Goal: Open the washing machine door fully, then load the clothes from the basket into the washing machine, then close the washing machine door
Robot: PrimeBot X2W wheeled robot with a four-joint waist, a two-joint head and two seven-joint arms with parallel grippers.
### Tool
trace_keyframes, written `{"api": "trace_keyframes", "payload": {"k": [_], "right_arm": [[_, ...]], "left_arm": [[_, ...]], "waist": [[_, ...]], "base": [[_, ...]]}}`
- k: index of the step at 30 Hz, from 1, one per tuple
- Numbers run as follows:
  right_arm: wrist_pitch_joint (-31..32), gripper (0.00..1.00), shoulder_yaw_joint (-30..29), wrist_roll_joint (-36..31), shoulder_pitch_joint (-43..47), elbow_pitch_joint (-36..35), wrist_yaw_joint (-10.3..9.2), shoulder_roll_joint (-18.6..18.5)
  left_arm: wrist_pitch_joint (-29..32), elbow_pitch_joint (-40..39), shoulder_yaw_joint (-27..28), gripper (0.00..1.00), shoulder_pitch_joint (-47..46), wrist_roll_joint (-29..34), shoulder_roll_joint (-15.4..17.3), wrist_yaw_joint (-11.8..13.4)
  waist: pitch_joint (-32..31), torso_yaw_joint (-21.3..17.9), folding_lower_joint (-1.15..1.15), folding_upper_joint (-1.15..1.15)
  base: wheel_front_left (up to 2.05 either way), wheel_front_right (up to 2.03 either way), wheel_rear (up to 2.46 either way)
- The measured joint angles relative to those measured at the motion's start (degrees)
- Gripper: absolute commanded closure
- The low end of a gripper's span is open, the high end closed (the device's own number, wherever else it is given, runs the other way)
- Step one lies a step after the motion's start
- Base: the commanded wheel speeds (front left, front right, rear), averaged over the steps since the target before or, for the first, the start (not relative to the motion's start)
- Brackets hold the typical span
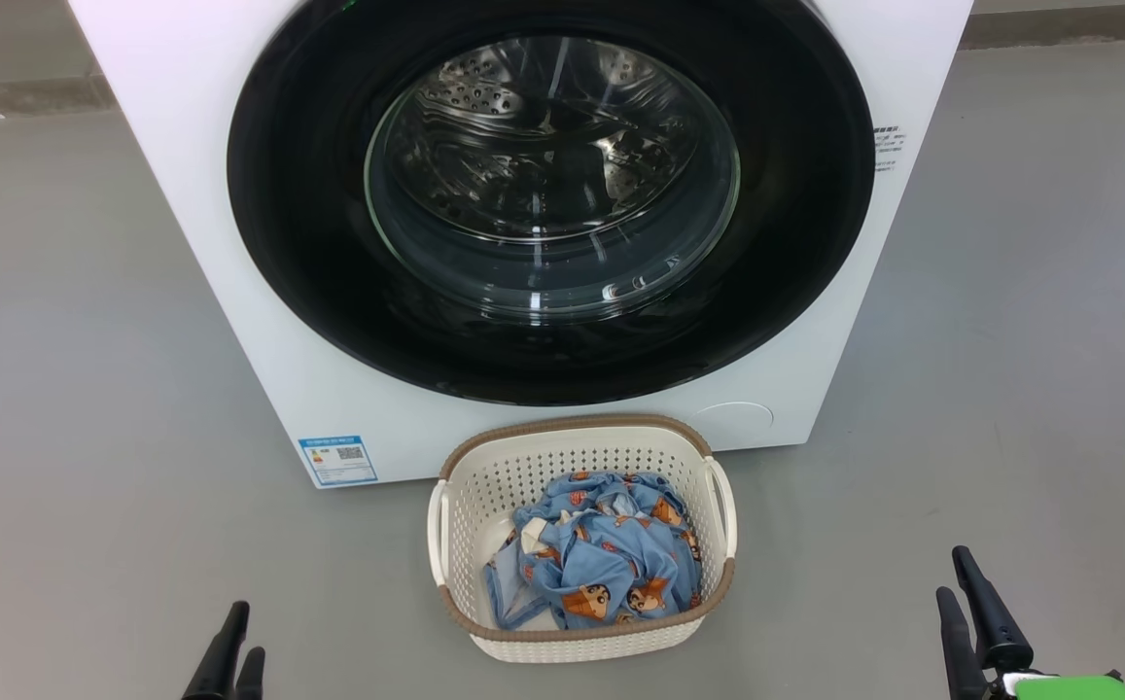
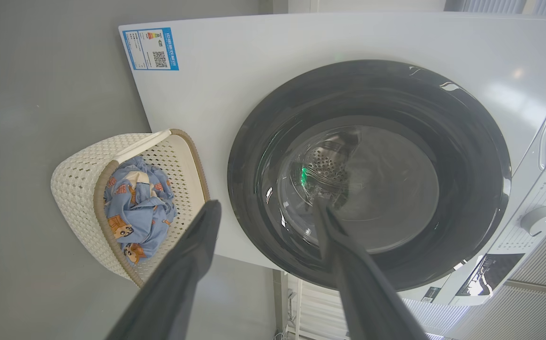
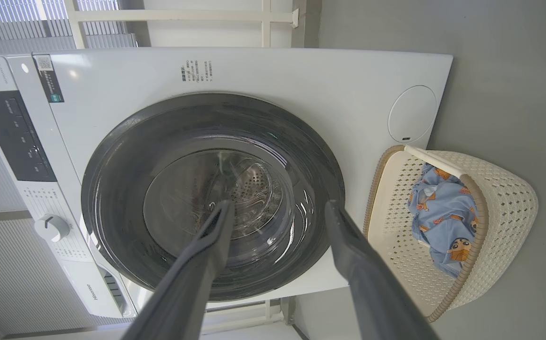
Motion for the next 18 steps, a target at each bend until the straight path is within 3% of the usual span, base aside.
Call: {"api": "trace_keyframes", "payload": {"k": [10,18], "right_arm": [[-1.4,0.00,0.7,-3.4,0.0,-1.1,0.00,-0.2],[-2.7,0.00,1.8,-9.2,0.0,-2.5,0.00,-0.4]], "left_arm": [[-1.4,-0.8,-0.4,0.00,0.0,2.8,0.2,0.0],[-2.8,-1.2,0.2,0.00,0.0,8.7,0.2,0.0]], "waist": [[0.1,0.0,-0.01,0.00],[0.1,0.1,-0.01,0.00]], "base": [[0.00,0.00,0.00],[0.00,0.00,0.00]]}}
